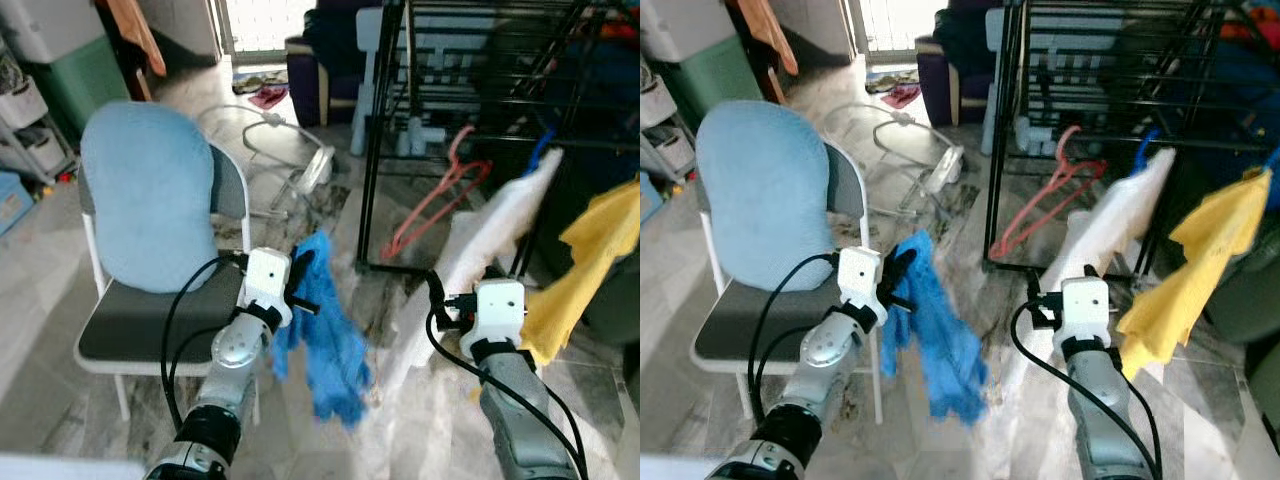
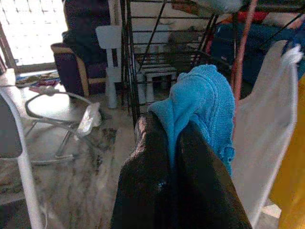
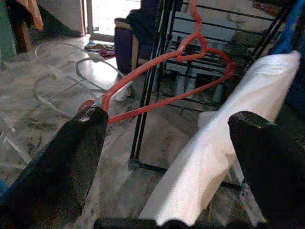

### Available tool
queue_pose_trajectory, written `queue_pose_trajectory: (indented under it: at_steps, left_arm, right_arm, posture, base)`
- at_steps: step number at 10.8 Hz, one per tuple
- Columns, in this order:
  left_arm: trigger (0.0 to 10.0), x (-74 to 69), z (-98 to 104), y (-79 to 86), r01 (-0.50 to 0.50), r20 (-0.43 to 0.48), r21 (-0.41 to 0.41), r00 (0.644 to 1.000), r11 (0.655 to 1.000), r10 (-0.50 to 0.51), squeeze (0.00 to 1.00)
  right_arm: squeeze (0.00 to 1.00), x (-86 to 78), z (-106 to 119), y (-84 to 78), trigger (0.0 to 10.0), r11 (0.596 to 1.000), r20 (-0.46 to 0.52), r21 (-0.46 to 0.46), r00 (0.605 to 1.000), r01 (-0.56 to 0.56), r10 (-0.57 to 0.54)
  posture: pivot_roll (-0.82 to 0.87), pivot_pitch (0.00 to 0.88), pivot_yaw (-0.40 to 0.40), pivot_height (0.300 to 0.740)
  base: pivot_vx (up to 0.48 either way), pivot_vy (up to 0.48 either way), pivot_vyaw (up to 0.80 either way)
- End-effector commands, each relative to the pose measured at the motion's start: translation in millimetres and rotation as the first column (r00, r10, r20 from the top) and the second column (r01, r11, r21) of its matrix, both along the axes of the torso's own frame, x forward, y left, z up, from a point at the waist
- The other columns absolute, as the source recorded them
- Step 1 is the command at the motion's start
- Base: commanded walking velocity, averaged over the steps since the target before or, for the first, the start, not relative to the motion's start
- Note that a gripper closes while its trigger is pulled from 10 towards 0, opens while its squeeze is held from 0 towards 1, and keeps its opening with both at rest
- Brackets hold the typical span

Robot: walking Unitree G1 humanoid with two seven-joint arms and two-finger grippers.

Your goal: Hang hanger

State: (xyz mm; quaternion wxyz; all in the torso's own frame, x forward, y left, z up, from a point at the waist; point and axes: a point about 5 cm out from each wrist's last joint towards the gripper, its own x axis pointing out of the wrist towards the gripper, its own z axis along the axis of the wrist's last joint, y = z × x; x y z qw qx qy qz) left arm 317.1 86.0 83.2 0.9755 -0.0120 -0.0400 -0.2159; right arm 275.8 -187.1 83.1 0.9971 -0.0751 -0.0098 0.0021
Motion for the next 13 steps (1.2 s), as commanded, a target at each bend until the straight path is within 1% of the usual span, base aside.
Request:
queue_pose_trajectory:
  at_steps: [1,7,8,10,12,13]
  left_arm:
    - [10.0,1.2,5.9,1.8,-0.001,0.033,-0.003,0.999,1.0,0.001,0.0]
    - [10.0,-0.6,3.7,-1.2,0.016,0.022,-0.003,1.0,1.0,-0.015,0.0]
    - [10.0,-0.4,1.7,0.1,-0.006,0.005,-0.004,1.0,1.0,0.006,0.0]
    - [10.0,-1.4,1.1,-0.4,-0.004,0.005,-0.003,1.0,1.0,0.004,0.0]
    - [10.0,-3.8,-1.8,-1.2,-0.002,-0.004,0.002,1.0,1.0,0.002,0.0]
    - [10.0,-4.4,-2.4,-2.1,0.0,-0.007,0.001,1.0,1.0,0.0,0.0]
  right_arm:
    - [0.0,0.3,1.6,1.0,10.0,1.0,0.008,-0.002,1.0,-0.008,0.008]
    - [0.0,-1.7,0.6,2.3,10.0,1.0,0.003,-0.015,1.0,-0.013,0.013]
    - [0.0,-2.1,0.7,2.3,10.0,1.0,0.0,-0.015,1.0,-0.013,0.013]
    - [0.0,-1.7,1.4,3.3,10.0,1.0,-0.001,-0.004,1.0,-0.014,0.014]
    - [0.0,5.0,5.8,10.3,10.0,0.999,0.001,0.02,0.999,-0.04,0.04]
    - [0.0,9.4,7.4,14.3,10.0,0.997,-0.004,0.054,0.999,-0.053,0.053]
  posture:
    - [-0.2,0.084,0.034,0.74]
    - [-0.2,0.093,0.03,0.74]
    - [-0.2,0.097,0.029,0.74]
    - [-0.2,0.103,0.025,0.74]
    - [-0.2,0.116,0.023,0.74]
    - [-0.2,0.117,0.026,0.74]
  base:
    - [0.375,0.0,0.0]
    - [0.384,0.0,0.0]
    - [0.307,0.0,0.0]
    - [0.0,0.0,0.0]
    - [0.0,0.0,0.0]
    - [0.0,0.0,0.0]
